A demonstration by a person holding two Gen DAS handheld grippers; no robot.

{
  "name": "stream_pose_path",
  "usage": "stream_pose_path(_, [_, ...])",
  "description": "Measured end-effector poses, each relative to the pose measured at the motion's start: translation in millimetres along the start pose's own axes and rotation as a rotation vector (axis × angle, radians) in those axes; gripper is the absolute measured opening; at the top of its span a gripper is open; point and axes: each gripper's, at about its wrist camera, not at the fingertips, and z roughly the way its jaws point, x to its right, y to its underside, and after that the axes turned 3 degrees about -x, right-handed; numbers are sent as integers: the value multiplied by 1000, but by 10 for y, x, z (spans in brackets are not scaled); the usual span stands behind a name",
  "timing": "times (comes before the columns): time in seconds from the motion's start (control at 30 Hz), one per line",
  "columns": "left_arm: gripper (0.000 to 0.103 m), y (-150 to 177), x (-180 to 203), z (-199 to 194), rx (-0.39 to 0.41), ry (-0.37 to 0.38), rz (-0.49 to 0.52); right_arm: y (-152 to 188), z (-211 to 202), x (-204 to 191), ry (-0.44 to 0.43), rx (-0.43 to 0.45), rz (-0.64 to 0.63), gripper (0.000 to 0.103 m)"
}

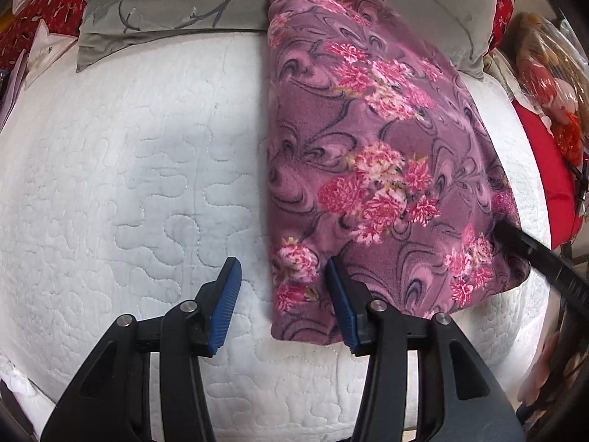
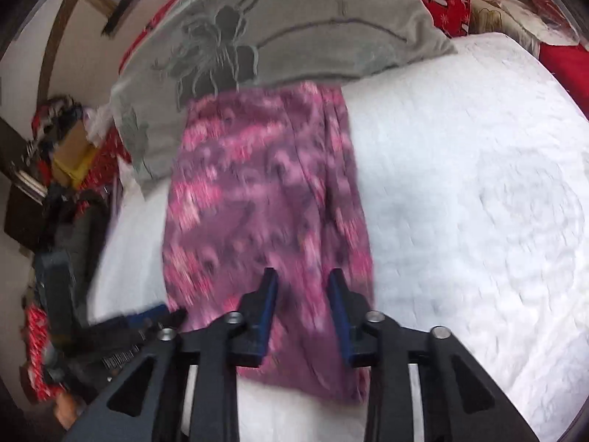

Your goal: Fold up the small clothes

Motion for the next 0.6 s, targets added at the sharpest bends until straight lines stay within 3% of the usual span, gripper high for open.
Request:
stream_pose_path(0.07, [47, 1, 40, 21, -6, 3, -2, 67, -94, -96, 10, 28, -80, 7])
stream_pose_path(0.17, [49, 23, 9, 47, -22, 18, -19, 135, -250, -85, -22, 99, -77, 7])
stream_pose_path(0.27, [49, -9, -128, 13, -51, 84, -36, 116, 82, 13, 48, -50, -32, 7])
stream_pose_path(0.3, [49, -31, -189, -40, -40, 120, -32, 109, 133, 36, 28, -76, -14, 8])
stream_pose_path(0.43, [49, -285, -400, -208, 44, 177, -69, -262, -193, 13, -28, 67, 22, 18])
stream_pose_path(0.5, [49, -508, -471, -172, 32, 198, -111, -581, -238, 44, -67, 143, 78, 44])
stream_pose_path(0.6, [49, -824, -487, -65, 5, 222, -129, -1083, 43, 65, -81, 150, 152, 52])
